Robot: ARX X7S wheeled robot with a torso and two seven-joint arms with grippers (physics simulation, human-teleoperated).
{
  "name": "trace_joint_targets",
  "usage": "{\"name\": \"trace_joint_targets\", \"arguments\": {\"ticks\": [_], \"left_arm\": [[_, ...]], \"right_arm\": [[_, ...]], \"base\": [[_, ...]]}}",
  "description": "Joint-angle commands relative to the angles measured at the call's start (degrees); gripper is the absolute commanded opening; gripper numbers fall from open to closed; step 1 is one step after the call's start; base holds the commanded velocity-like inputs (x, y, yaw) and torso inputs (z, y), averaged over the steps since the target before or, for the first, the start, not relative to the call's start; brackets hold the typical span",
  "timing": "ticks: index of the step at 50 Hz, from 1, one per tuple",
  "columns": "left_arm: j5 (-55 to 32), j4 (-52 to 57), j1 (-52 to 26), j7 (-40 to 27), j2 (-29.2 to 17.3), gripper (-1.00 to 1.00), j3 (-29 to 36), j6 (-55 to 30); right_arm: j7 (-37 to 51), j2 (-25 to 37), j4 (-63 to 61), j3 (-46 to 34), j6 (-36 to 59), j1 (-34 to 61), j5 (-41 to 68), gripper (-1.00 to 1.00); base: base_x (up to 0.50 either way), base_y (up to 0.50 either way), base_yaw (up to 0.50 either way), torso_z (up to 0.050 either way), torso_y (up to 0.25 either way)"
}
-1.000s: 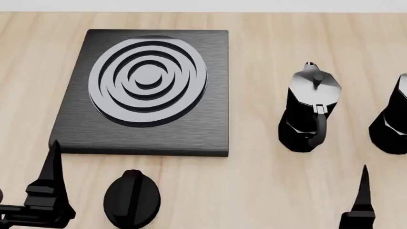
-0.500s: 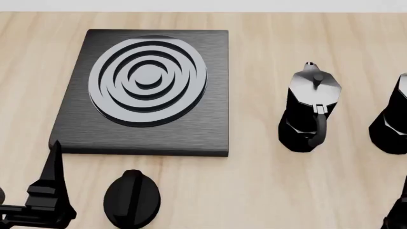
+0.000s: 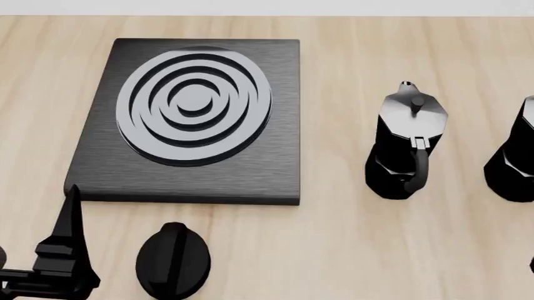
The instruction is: Put the right moka pot on the stove.
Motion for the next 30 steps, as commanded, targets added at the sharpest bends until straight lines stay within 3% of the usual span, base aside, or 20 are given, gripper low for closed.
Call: {"name": "trace_joint_targets", "arguments": {"ticks": [1, 5, 7, 13, 23, 25, 30], "left_arm": [[-0.28, 0.24, -0.14, -0.34, -0.17, 1.00, 0.09, -0.17], [-0.20, 0.15, -0.18, -0.26, -0.26, 1.00, 0.26, -0.06], [-0.03, 0.06, -0.01, -0.18, -0.27, 1.00, 0.33, 0.22], [-0.27, 0.20, -0.17, -0.44, -0.38, 1.00, 0.32, -0.03], [-0.22, -0.05, -0.19, -0.45, -0.45, 1.00, 0.50, 0.25], [-0.02, -0.18, -0.07, -0.39, -0.44, 1.00, 0.64, 0.46], [-0.15, -0.24, -0.20, -0.54, -0.49, 1.00, 0.65, 0.36]], "right_arm": [[-0.88, 0.39, 4.78, -2.72, 0.65, 4.58, -0.87, 1.00], [-2.44, -1.31, 7.90, -3.41, -2.75, 3.85, -3.07, 1.00], [-1.00, 0.64, 6.17, -3.03, 0.86, 5.40, -1.10, 1.00], [-3.38, -0.91, 11.25, -4.89, -2.58, 5.93, -3.91, 1.00], [-2.67, 1.34, 11.98, -7.51, 2.69, 10.86, -3.01, 1.00], [-4.57, -0.54, 15.65, -9.22, -1.41, 10.66, -5.90, 1.00], [-5.04, -0.09, 16.10, -11.23, 0.14, 13.05, -6.44, 1.00]], "base": [[0.00, 0.00, 0.00, 0.000, 0.000], [0.00, 0.00, 0.00, 0.000, 0.000], [0.00, 0.00, 0.00, 0.000, 0.000], [0.00, 0.00, 0.00, 0.000, 0.000], [0.00, 0.00, 0.00, 0.000, 0.000], [0.00, 0.00, 0.00, 0.000, 0.000], [0.00, 0.00, 0.00, 0.000, 0.000]]}}
